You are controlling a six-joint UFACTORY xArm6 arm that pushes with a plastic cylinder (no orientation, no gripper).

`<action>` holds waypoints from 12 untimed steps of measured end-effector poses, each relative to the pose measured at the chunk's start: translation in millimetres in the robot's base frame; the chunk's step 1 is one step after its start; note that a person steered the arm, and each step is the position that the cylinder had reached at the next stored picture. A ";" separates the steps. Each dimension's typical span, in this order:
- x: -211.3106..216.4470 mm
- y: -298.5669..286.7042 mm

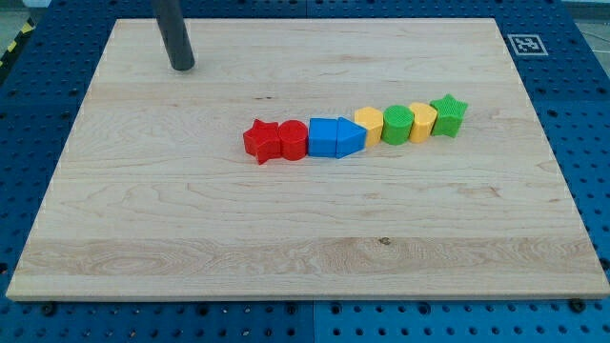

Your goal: Push the green circle into the green star

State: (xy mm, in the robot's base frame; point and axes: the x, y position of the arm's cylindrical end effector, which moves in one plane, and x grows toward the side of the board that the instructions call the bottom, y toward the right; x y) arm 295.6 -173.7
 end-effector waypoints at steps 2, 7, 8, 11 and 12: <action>5.7 41.9; 36.9 143.8; 48.7 165.1; 80.6 230.2; 81.6 234.7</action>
State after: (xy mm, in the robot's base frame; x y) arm 377.3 61.1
